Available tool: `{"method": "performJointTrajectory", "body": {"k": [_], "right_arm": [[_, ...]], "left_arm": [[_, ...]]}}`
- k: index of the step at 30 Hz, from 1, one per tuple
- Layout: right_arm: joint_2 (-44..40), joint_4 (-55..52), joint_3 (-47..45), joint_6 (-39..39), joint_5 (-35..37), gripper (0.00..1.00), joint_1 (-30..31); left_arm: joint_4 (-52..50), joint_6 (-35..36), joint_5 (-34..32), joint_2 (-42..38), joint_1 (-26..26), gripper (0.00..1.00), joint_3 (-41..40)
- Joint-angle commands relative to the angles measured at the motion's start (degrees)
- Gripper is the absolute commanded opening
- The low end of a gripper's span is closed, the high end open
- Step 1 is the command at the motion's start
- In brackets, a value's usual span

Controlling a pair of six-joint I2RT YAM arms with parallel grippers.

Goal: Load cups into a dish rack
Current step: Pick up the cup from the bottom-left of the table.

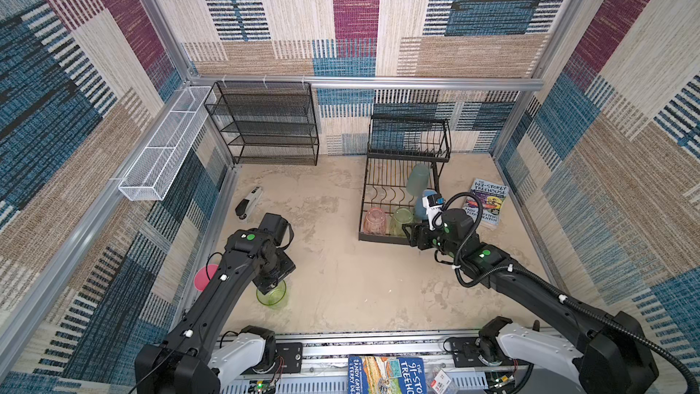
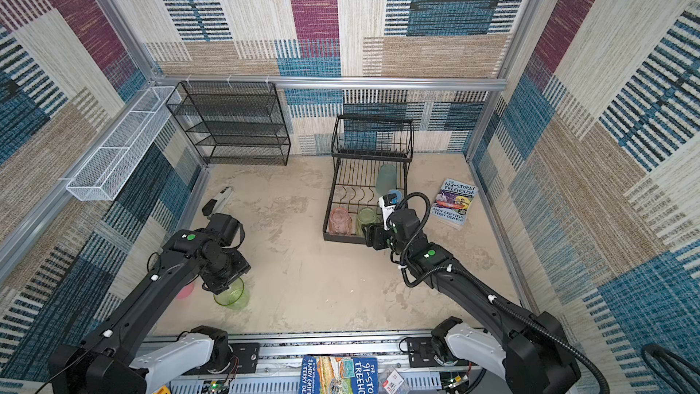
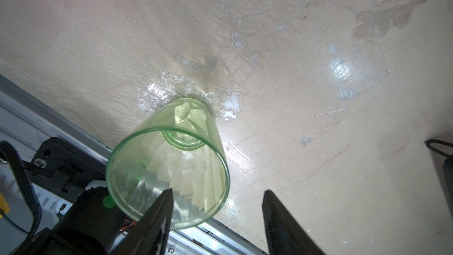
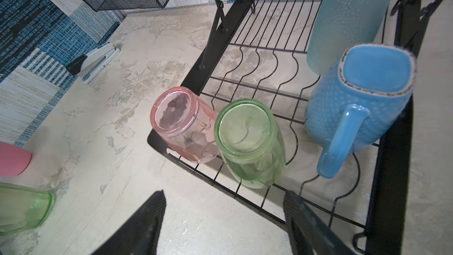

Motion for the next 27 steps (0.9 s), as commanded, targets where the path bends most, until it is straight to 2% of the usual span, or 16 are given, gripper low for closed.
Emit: {"method": "performJointTrajectory", "body": {"k": [1,8,21,27], "right_arm": [[-0.63,1.40,0.28,0.52,-0.85,0.79,0.02],[-1.56,0.93,0.53,1.00,-1.27,0.79,0.02],[-3.08,-1.56,2.86,2.63,-4.04,0.79,0.02],[-3.62,-2.42,3.90,2.48,-3.77,0.79,0.02]], "left_arm": [[1.50,-1.40,-1.04,0.66,-0.05,0.60,-0.73],[4.35,-2.07,-1.45,2.20,-0.32,0.52,-2.10],[8.23,-1.86,-1.95,4.19,-0.50,0.46,-4.79],[8.78,-1.67,-2.69,4.34,-0.57,0.35,-5.29]]}}
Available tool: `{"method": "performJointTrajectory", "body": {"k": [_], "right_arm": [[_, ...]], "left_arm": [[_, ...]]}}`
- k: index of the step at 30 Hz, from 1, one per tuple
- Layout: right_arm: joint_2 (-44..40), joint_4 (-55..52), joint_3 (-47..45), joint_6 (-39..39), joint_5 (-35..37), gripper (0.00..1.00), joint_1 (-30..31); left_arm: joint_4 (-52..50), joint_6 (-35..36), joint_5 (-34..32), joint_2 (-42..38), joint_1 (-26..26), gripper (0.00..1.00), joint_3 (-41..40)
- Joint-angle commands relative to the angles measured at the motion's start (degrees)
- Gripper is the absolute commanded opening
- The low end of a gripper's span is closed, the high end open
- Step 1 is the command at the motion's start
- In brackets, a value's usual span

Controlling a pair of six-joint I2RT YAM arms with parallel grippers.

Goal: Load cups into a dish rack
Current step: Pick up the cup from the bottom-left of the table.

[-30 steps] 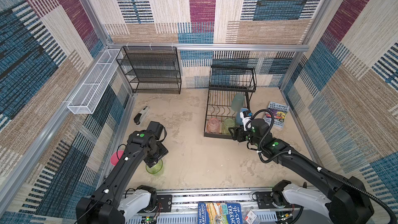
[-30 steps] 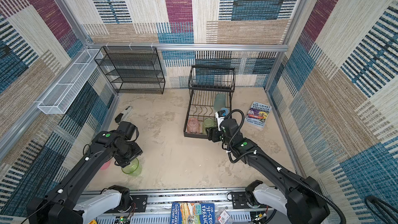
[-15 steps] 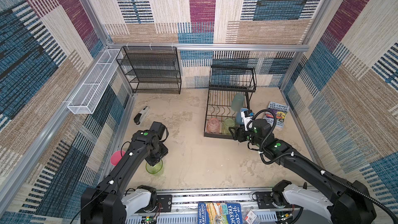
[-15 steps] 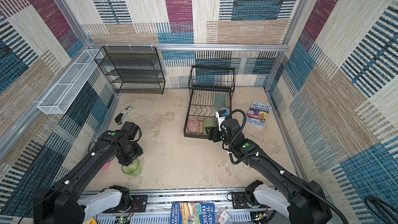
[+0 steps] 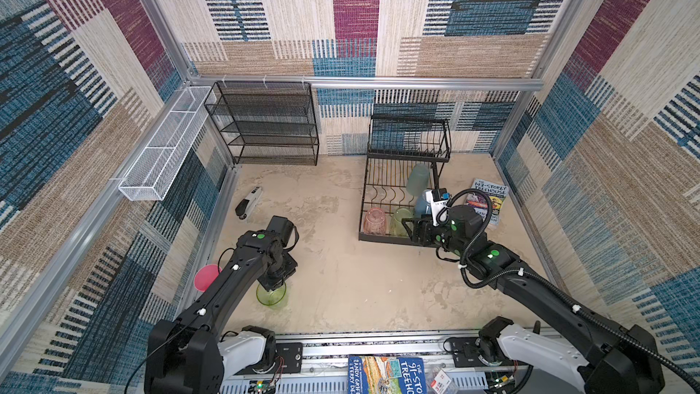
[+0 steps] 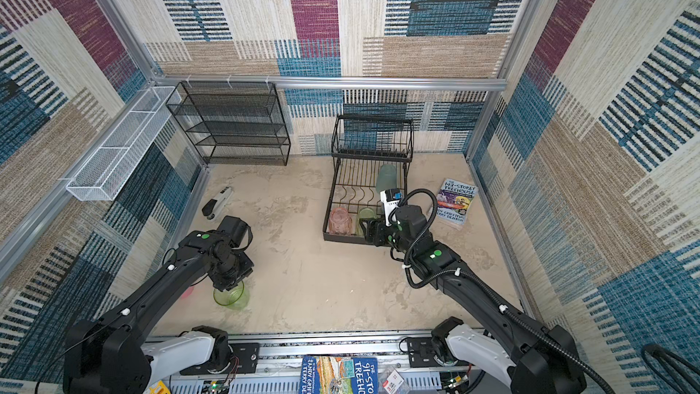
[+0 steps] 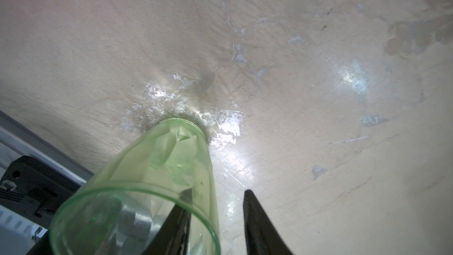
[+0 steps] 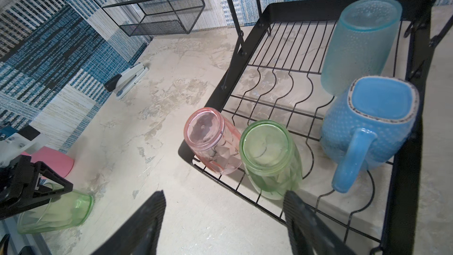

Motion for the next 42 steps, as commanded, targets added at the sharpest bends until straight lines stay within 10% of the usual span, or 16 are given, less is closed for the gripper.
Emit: {"method": "performJointTrajectory", "body": {"k": [1,24,42], "right_arm": [[-0.16,-0.41,0.69,0.52,-0.38,0.79,0.03],[2.25,-1.02,2.02,1.01,-1.88,0.79,0.02],[4.61,0.19,4.70,7.65,-8.30,0.79,0.02]], "left_arm": [[0.36,-0.12,-1.26,-0.10,0.07,0.33,-0.37],[0.33,1.03,-0.33,-6.37,-0.14,0.00,0.62],[12.47,-2.48,21.50,-9.86,-1.49,0.00,11.58]]}}
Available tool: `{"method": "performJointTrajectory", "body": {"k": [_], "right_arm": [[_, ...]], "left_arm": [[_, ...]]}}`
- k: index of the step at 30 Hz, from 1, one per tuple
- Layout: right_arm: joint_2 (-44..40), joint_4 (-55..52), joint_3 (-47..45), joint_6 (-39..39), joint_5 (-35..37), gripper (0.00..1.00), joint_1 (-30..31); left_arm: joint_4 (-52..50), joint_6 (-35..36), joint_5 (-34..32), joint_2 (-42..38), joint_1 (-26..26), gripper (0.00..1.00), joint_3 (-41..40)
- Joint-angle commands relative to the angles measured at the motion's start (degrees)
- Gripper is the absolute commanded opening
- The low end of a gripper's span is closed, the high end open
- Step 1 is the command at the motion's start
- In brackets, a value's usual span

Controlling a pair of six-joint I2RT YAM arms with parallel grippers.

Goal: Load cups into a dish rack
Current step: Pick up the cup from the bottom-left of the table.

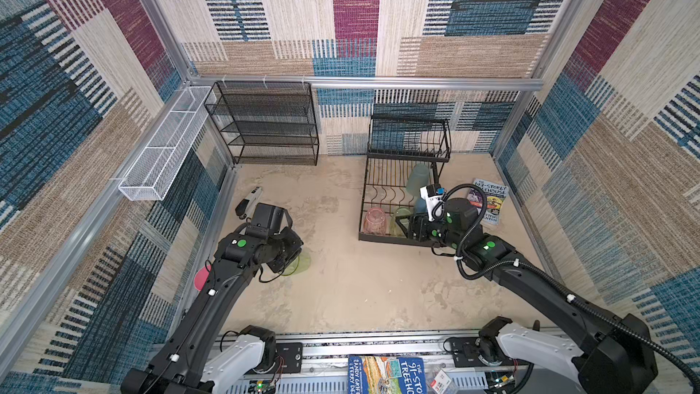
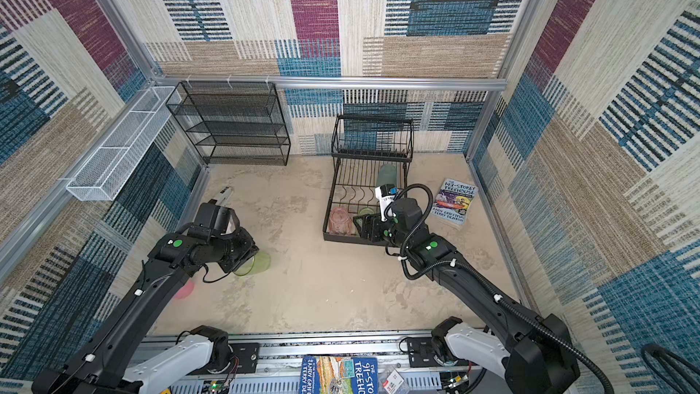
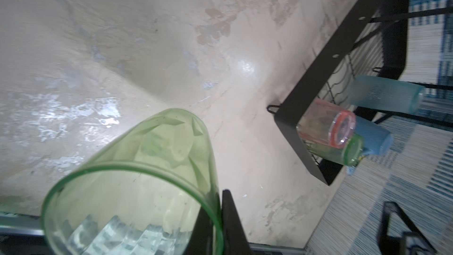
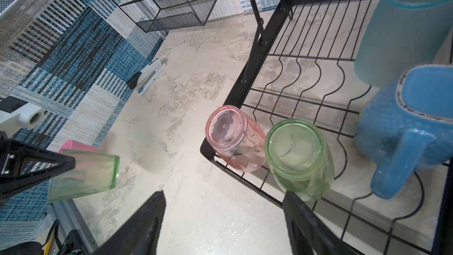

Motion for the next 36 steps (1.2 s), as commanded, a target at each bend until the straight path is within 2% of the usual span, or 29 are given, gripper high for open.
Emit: {"method": "performJointTrajectory", "body": {"k": [1,7,21,28,36], "right_arm": [[0.39,2.08,0.63,3.05,-2.55,0.79,0.00],[1.99,4.69,1.63,7.26,-5.75,0.79,-0.01],[4.43,13.28,3.30,19.23,-11.33,0.80,0.61],[5.55,19.64,4.29,27.32,-13.81,0.84,0.61],[7.99,25.70,6.82,35.25,-15.01,0.88,0.63]], "left_arm": [[6.21,-1.85,6.35,-0.45,-0.22,0.00,2.09],[15.49,-6.24,10.93,-1.57,-0.40,0.00,3.20],[41.96,-20.00,19.68,-1.46,-0.75,0.00,-2.33],[53.74,-24.47,20.22,-0.21,-1.52,0.00,-5.20],[73.65,-30.96,21.36,5.31,-3.69,0.00,-8.86]]}}
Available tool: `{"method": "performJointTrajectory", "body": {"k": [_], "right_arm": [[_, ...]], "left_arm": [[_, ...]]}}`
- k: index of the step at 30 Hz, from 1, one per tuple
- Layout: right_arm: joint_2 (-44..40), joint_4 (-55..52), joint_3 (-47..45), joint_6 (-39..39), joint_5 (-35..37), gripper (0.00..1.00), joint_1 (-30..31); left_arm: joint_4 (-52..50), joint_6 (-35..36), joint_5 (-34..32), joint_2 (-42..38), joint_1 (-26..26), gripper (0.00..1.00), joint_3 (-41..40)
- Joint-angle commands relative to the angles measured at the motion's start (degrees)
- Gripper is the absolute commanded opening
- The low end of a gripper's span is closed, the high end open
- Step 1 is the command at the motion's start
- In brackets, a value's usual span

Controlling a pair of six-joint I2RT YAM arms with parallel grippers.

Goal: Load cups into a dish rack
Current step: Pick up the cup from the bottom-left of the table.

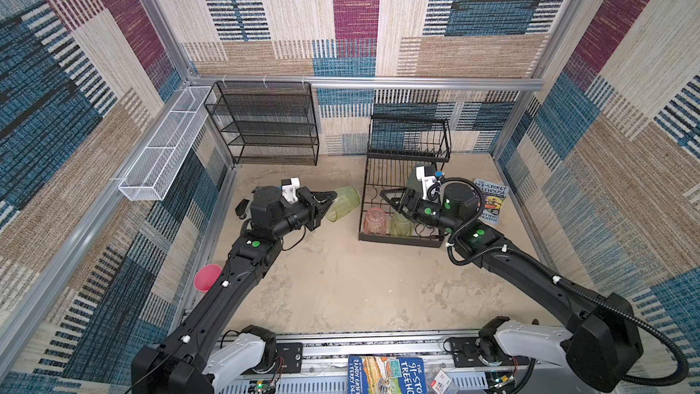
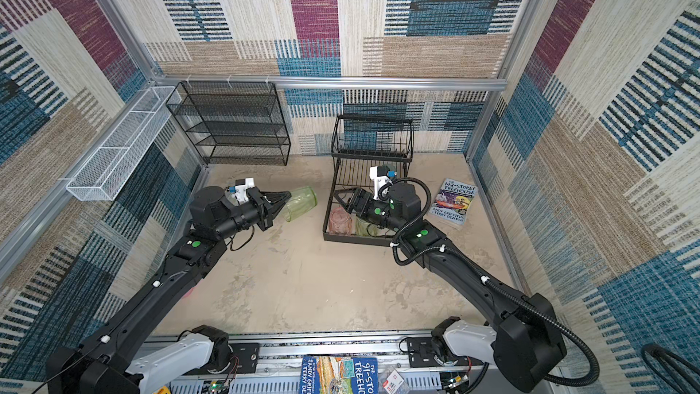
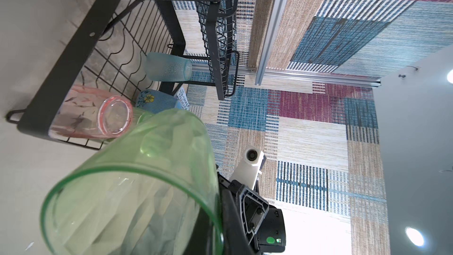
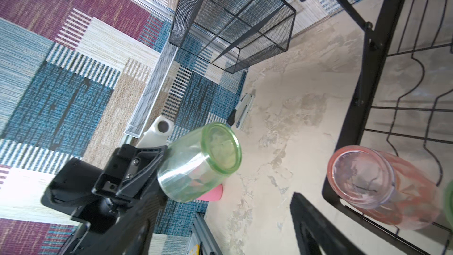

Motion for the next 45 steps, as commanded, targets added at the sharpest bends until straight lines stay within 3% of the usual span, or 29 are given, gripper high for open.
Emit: {"method": "performJointTrajectory", "body": {"k": [1,9,14,26,45], "right_arm": [[1.11,6.31,1.17,5.85,-1.94,0.88,0.08],[4.28,12.15,1.61,14.00,-2.17,0.90,0.01],[6.06,14.26,2.64,16.58,-1.80,0.93,-0.12],[10.50,14.84,6.55,17.64,-0.73,0.95,-0.75],[11.66,10.92,7.85,14.89,2.49,0.93,-0.88]], "left_arm": [[14.40,-3.87,1.33,2.03,-0.80,0.00,-0.78],[28.50,-6.57,0.35,7.30,-3.56,0.00,-0.62],[31.37,-6.81,0.29,9.47,-5.25,0.00,0.07],[34.36,-6.82,-0.49,12.39,-8.50,0.00,0.97],[41.87,-8.95,-3.18,17.39,-9.49,0.00,0.64]]}}
